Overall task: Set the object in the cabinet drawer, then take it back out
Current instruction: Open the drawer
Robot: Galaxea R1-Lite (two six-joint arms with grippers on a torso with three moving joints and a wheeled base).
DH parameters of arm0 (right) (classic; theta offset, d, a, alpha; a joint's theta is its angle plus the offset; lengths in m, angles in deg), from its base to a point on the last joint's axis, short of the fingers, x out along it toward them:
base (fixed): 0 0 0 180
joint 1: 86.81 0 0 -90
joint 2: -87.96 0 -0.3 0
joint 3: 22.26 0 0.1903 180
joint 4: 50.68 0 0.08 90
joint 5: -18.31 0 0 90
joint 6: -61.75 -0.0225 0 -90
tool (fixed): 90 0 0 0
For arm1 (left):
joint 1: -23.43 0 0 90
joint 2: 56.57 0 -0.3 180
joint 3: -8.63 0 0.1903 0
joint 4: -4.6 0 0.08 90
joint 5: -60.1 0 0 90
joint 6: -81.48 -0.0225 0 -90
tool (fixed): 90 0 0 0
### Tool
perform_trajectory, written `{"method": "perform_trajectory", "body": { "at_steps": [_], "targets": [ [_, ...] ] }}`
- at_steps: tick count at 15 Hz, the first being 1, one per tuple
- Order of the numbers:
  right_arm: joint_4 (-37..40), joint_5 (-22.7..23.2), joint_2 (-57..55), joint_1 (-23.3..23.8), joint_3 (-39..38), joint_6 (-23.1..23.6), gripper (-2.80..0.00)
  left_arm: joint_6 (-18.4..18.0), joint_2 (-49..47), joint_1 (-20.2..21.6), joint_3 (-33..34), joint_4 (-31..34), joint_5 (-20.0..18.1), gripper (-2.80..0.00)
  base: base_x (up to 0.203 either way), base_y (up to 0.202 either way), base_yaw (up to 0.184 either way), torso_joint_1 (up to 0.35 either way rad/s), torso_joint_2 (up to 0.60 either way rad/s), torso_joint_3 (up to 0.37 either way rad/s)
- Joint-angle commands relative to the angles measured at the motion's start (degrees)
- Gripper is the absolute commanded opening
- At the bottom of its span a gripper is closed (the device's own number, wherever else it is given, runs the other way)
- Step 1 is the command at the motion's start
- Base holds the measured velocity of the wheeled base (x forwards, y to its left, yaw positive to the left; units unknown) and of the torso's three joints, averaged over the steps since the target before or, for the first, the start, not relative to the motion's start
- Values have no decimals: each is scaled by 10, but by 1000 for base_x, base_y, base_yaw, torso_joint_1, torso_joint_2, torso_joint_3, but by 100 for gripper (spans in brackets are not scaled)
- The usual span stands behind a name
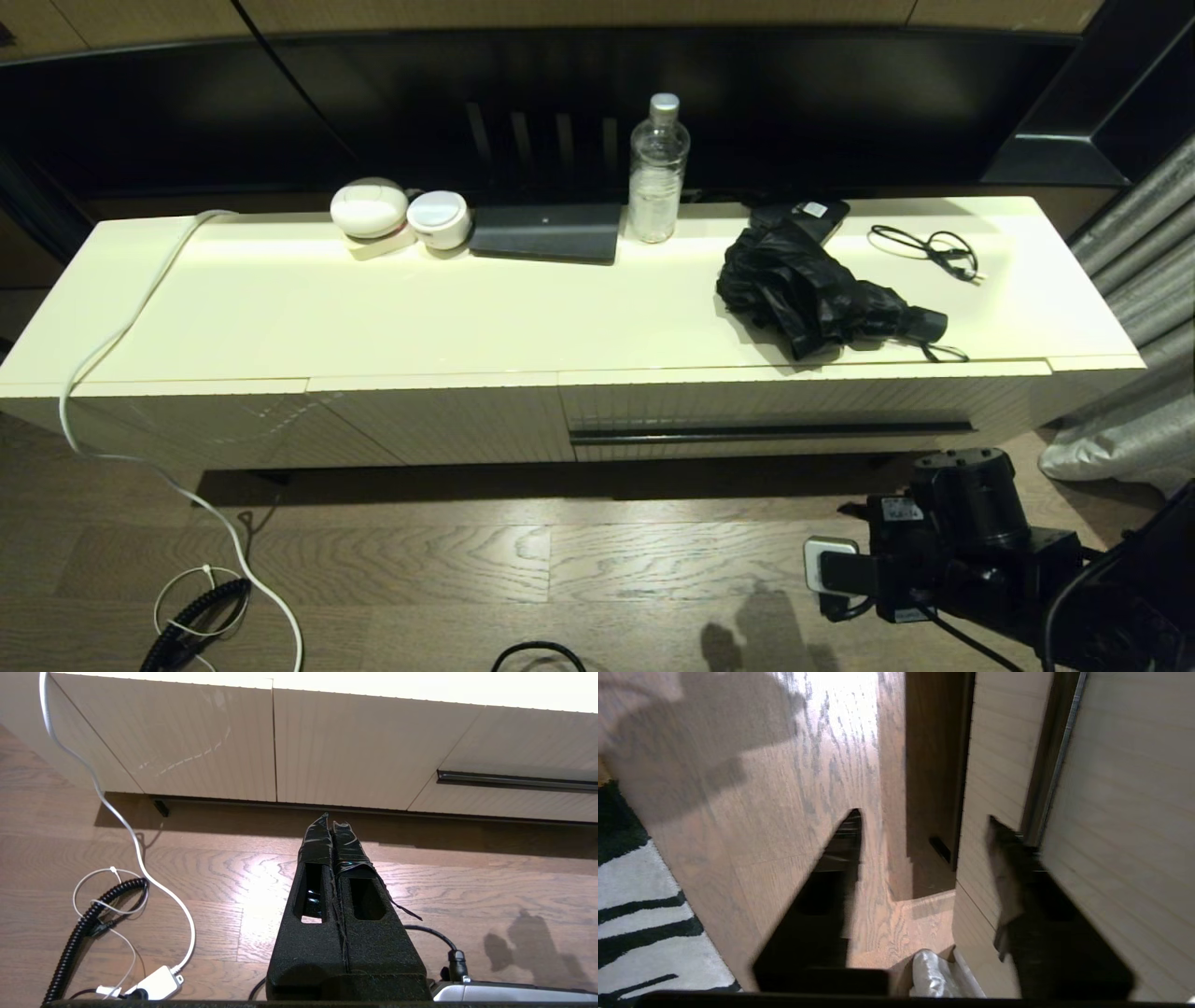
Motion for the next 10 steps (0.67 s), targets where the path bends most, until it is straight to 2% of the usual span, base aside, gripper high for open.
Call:
{"method": "perform_trajectory", "body": {
  "at_steps": [1,6,10],
  "targets": [
    [-3,2,-15,2,4,6,0,1,1,0,0,0,0,-280,0,0,0,0,0,0],
    [-6,2,-54,18,56,8,0,1,1,0,0,0,0,-280,0,0,0,0,0,0],
    [-53,1,-91,30,70,5,0,1,1,0,0,0,0,-280,0,0,0,0,0,0]
  ]
}}
